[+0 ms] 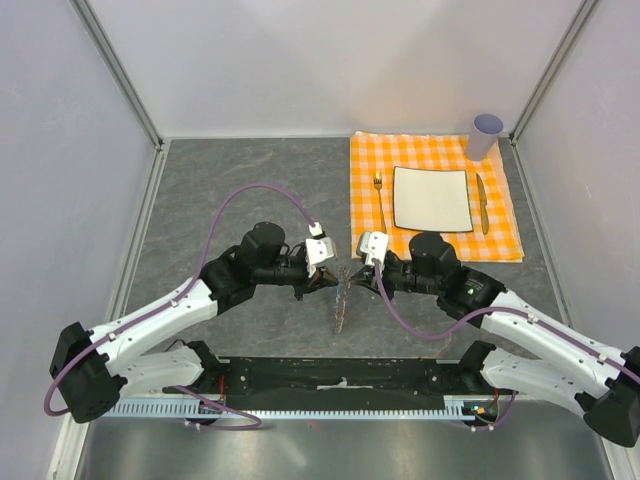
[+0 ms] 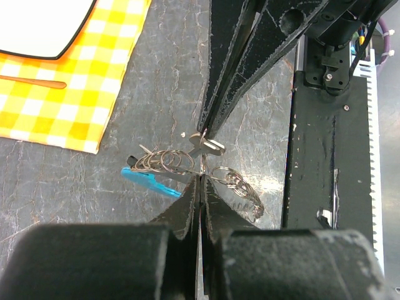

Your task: Put the keys on the keyring

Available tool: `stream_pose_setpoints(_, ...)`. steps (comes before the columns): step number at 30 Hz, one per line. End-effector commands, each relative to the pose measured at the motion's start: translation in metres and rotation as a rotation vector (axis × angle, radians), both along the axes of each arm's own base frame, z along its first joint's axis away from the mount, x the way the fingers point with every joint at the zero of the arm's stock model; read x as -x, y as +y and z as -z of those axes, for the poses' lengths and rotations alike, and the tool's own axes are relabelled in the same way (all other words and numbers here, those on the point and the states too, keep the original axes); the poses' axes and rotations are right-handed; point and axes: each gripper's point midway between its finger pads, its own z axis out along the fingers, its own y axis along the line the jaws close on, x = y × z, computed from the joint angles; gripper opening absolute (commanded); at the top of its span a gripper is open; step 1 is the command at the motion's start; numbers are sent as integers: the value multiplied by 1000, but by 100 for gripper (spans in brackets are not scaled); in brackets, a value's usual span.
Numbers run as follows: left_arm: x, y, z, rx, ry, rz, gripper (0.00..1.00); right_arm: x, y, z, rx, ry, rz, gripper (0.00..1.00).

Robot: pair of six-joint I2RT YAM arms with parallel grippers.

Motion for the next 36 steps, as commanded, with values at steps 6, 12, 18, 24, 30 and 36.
stream_pose_setpoints(6, -4, -6, -23, 74, -53, -7, 2, 5, 6, -4, -15, -7, -51, 0)
stream_pose_setpoints(12, -3, -6, -24, 79, -55, -3, 2, 5, 7, -3, -11, -4, -54, 0)
stream_pose_setpoints(18, -4, -6, -25, 81, -53, -2, 2, 6, 7, -2, -11, -1, -60, 0)
stream_pose_setpoints(24, -3, -6, -24, 79, -50, -1, 2, 7, 8, -3, -14, -2, -66, 0)
stream_pose_setpoints(30, -3, -7, -26, 86, -52, 2, 2, 8, 9, -3, -15, -1, -74, 0)
stream_pose_setpoints(36, 2, -9, -28, 100, -49, 33, 2, 8, 9, -2, -14, 1, -78, 0)
